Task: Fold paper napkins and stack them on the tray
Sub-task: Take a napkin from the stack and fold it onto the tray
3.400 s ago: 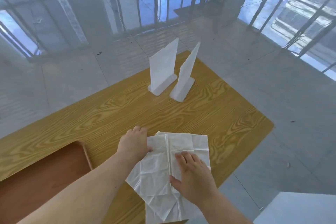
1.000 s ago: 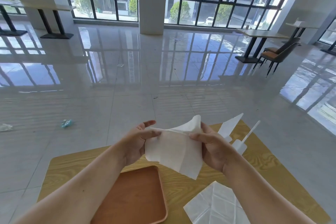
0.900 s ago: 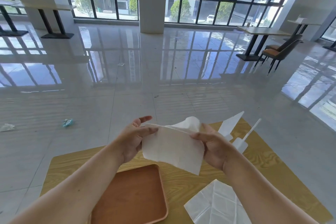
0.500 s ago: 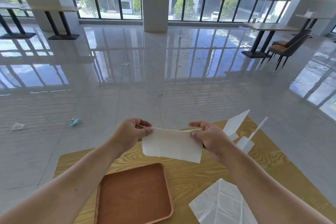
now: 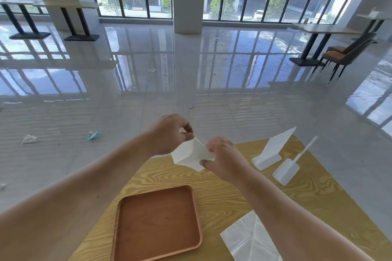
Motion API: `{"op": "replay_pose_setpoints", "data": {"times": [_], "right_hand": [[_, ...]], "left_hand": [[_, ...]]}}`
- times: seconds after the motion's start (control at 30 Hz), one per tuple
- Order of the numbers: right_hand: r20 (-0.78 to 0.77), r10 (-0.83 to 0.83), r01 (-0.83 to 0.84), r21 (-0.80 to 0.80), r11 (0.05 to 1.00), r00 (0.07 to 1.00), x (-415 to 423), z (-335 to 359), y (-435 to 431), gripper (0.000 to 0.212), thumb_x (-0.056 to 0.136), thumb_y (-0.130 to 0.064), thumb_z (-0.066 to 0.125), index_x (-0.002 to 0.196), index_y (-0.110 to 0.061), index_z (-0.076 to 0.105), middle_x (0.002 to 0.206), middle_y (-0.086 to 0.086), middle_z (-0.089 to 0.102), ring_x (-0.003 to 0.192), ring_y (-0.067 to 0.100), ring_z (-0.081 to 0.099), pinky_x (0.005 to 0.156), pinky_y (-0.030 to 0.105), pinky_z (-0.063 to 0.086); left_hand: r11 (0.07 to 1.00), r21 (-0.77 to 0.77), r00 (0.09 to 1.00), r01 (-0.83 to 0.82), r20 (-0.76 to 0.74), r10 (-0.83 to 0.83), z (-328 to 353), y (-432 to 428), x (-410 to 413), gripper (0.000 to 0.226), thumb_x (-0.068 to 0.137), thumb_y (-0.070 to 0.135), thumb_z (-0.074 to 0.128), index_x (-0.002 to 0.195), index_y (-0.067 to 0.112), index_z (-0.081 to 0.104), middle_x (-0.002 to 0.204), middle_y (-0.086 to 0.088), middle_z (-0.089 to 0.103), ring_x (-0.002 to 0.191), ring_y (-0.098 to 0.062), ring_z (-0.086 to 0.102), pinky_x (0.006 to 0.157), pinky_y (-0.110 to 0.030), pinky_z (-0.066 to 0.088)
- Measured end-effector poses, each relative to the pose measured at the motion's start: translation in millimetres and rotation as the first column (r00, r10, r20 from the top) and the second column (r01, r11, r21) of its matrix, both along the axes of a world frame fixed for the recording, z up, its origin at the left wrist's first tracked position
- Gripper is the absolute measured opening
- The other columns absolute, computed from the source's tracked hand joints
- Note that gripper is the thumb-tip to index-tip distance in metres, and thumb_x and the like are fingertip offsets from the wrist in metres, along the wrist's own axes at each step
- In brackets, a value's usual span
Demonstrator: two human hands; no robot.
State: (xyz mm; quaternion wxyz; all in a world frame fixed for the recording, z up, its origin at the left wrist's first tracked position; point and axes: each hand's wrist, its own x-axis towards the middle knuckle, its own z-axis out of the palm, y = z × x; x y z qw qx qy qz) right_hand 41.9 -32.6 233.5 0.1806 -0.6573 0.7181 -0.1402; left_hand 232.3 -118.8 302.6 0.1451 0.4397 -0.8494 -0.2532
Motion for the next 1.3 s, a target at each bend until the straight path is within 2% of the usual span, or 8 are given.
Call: {"op": "replay_pose_setpoints", "data": {"times": [0.07, 0.13, 0.33, 0.43, 0.7, 0.87, 1.07, 1.3], "right_hand": [[0.203, -0.042, 0.023, 0.096, 0.995, 0.978, 3.4, 0.7, -2.6, 0.018, 0.090, -0.032, 0.072, 0.099, -0.017, 0.075, 0.083, -0.001, 0.072, 0.067, 0.012, 0.063, 0.060, 0.030, 0.052], [0.398, -0.109, 0.040, 0.179, 0.983, 0.911, 5.2, 2.0, -1.8, 0.013, 0.090, -0.027, 0.073, 0.089, -0.015, 0.076, 0.067, -0.006, 0.066, 0.053, 0.005, 0.056, 0.047, 0.021, 0.042], [0.878, -0.370, 0.027, 0.381, 0.924, 0.302, 10.4, -0.6, 5.3, 0.035, 0.092, -0.007, 0.074, 0.126, -0.008, 0.067, 0.118, 0.015, 0.075, 0.103, 0.028, 0.075, 0.085, 0.043, 0.063], [0.918, -0.347, 0.042, 0.346, 0.937, 0.192, 16.3, -2.6, 4.1, 0.071, 0.090, 0.002, 0.073, 0.152, -0.016, 0.042, 0.129, 0.019, 0.067, 0.118, 0.037, 0.068, 0.095, 0.048, 0.060], [0.958, -0.257, 0.069, 0.250, 0.966, 0.127, 26.0, 1.7, 5.4, 0.090, 0.092, 0.004, 0.068, 0.164, -0.028, 0.025, 0.122, 0.020, 0.061, 0.100, 0.029, 0.067, 0.088, 0.041, 0.059], [0.961, -0.271, 0.021, 0.270, 0.963, 0.058, 29.2, 5.8, 11.4, 0.073, 0.096, 0.000, 0.063, 0.159, -0.023, 0.035, 0.140, 0.023, 0.058, 0.104, 0.029, 0.065, 0.083, 0.038, 0.056], [0.962, -0.234, -0.025, 0.240, 0.970, 0.144, 25.9, 14.7, 10.7, 0.052, 0.095, 0.005, 0.065, 0.140, -0.018, 0.056, 0.118, 0.018, 0.068, 0.104, 0.027, 0.069, 0.085, 0.034, 0.060], [0.863, -0.161, 0.061, 0.150, 0.987, 0.478, 24.3, 20.2, -2.1, 0.027, 0.093, -0.009, 0.073, 0.118, -0.016, 0.070, 0.105, 0.011, 0.074, 0.093, 0.024, 0.070, 0.072, 0.029, 0.059]], "left_hand": [[0.998, -0.047, 0.999, -0.045, 0.000, 0.045, 3.1, -5.5, 5.2, 0.010, 0.094, 0.031, 0.072, 0.100, 0.023, 0.071, 0.122, -0.002, 0.066, 0.121, -0.025, 0.056, 0.105, -0.041, 0.043], [0.983, -0.099, 0.988, -0.152, -0.036, 0.149, -2.4, -9.8, 12.8, 0.034, 0.091, 0.039, 0.075, 0.118, 0.020, 0.065, 0.136, -0.007, 0.060, 0.131, -0.031, 0.051, 0.108, -0.044, 0.041], [0.895, 0.250, 0.902, -0.368, -0.139, 0.410, -55.6, 11.1, 42.0, 0.104, 0.063, 0.092, 0.057, 0.139, 0.022, 0.046, 0.136, -0.010, 0.055, 0.120, -0.028, 0.056, 0.102, -0.047, 0.048], [0.866, 0.405, 0.916, -0.295, -0.137, 0.376, -82.8, 25.3, 58.9, 0.108, 0.057, 0.100, 0.056, 0.140, 0.032, 0.045, 0.137, -0.002, 0.054, 0.120, -0.019, 0.057, 0.099, -0.044, 0.052], [0.806, 0.589, 0.902, 0.064, -0.379, 0.205, -82.6, 40.9, 57.1, 0.073, 0.068, 0.056, 0.088, 0.131, 0.046, 0.053, 0.141, 0.011, 0.057, 0.118, 0.000, 0.063, 0.099, -0.027, 0.054], [0.942, 0.336, 0.944, 0.012, -0.315, 0.100, -70.8, 43.6, 56.0, 0.072, 0.082, 0.010, 0.074, 0.146, 0.029, 0.048, 0.143, 0.008, 0.057, 0.128, -0.002, 0.057, 0.102, -0.029, 0.053], [0.828, 0.549, 0.931, 0.111, -0.349, 0.106, -63.2, 41.1, 52.5, 0.082, 0.075, 0.022, 0.088, 0.145, 0.033, 0.046, 0.126, 0.003, 0.065, 0.101, -0.011, 0.072, 0.081, -0.028, 0.061], [0.830, 0.555, 0.808, 0.049, -0.511, 0.293, -66.1, 34.3, 46.9, 0.010, 0.095, 0.014, 0.073, 0.098, 0.004, 0.075, 0.085, -0.004, 0.071, 0.080, -0.017, 0.065, 0.072, -0.025, 0.051]]}}
